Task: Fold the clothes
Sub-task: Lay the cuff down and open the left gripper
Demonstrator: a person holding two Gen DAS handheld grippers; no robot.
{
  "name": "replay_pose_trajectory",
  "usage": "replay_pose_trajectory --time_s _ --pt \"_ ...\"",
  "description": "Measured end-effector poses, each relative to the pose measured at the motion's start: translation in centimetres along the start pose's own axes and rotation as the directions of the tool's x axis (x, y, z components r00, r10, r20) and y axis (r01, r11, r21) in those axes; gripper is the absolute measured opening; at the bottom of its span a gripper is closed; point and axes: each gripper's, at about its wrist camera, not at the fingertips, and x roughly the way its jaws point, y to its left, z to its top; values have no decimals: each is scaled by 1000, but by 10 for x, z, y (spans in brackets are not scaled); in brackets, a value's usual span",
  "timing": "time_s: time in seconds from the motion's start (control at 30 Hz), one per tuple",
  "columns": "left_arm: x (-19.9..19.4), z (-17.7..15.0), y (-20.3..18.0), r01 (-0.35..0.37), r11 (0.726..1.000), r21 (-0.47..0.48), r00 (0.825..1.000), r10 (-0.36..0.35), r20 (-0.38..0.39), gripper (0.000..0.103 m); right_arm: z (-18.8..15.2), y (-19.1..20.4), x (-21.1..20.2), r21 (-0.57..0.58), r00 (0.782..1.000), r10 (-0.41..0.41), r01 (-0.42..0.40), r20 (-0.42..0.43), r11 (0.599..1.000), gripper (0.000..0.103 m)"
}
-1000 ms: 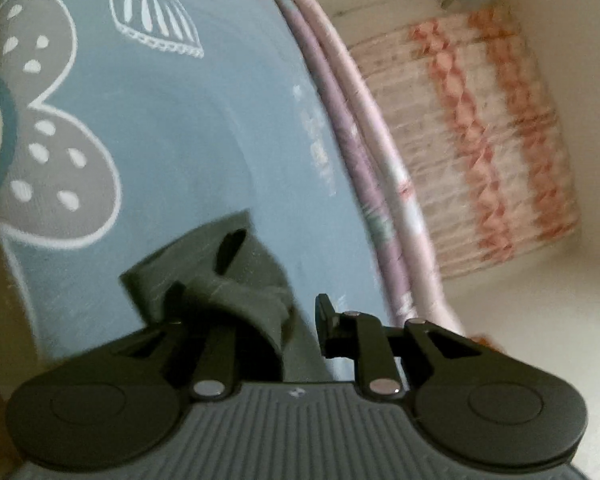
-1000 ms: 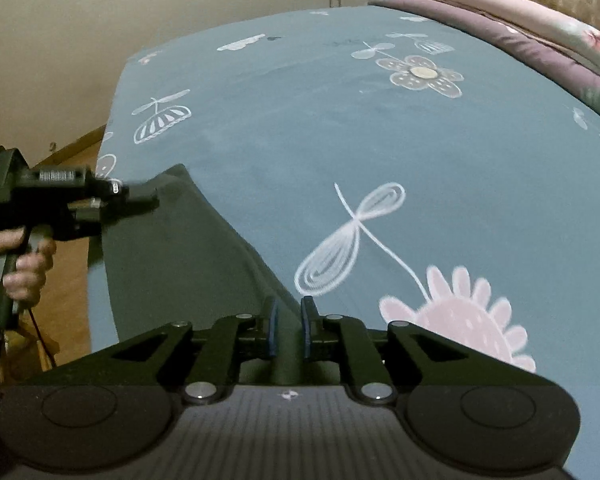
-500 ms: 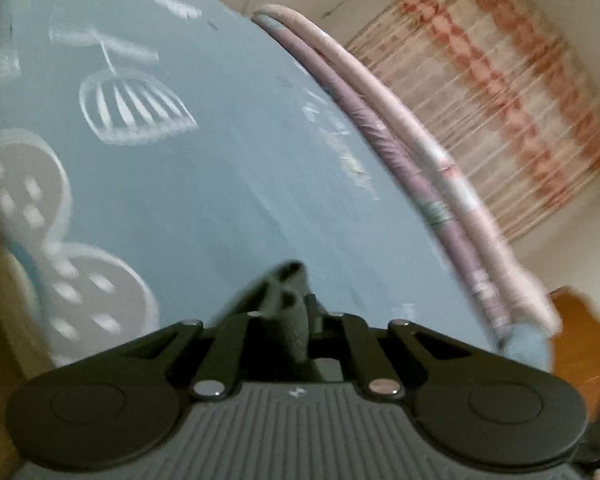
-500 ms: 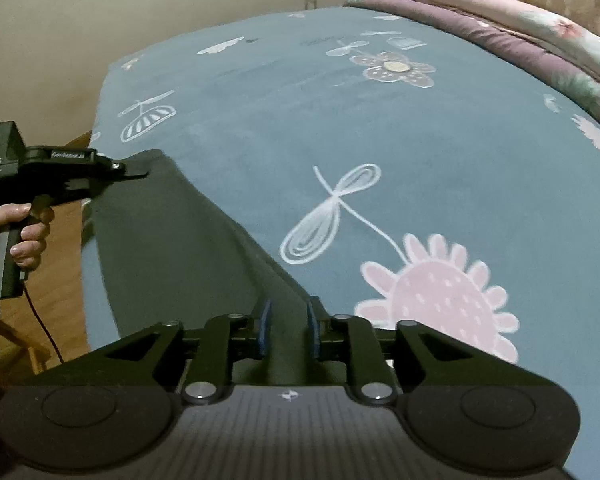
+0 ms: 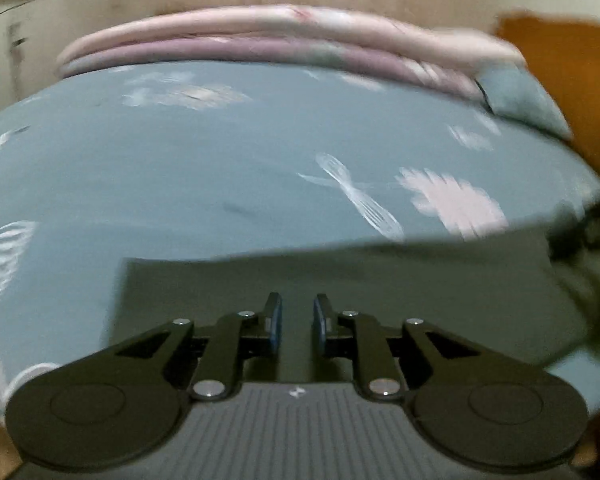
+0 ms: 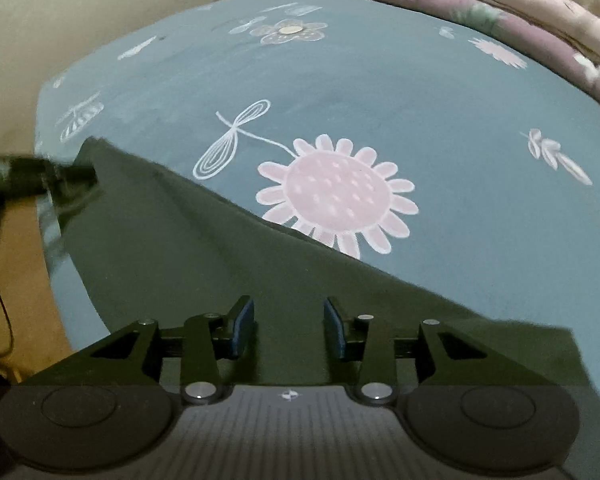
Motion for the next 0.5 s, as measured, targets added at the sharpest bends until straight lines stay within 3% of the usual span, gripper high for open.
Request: replay_pose_trajectory --time_s 0.1,0.2,0.3,0.37,0.43,0.5 --pt "7 6 -19 39 996 78 999 -39 1 25 7 12 14 -30 1000 12 -11 15 999 44" --pt "16 5 -20 12 993 116 1000 -11 -9 37 16 22 41 -81 999 -27 29 22 996 44" --pt "19 11 -13 -60 993 103 998 62 -17 38 26 18 60 -77 997 -54 58 51 995 45" --pt "13 15 -11 -79 991 111 996 83 -30 33 35 14 59 -54 995 -79 82 58 995 46" --pt "4 18 -14 -47 992 119 998 52 -37 33 36 11 44 -44 996 -42 46 78 998 46" --pt "-3 21 -26 47 990 135 998 -40 -49 36 30 12 24 -60 996 13 -8 92 998 49"
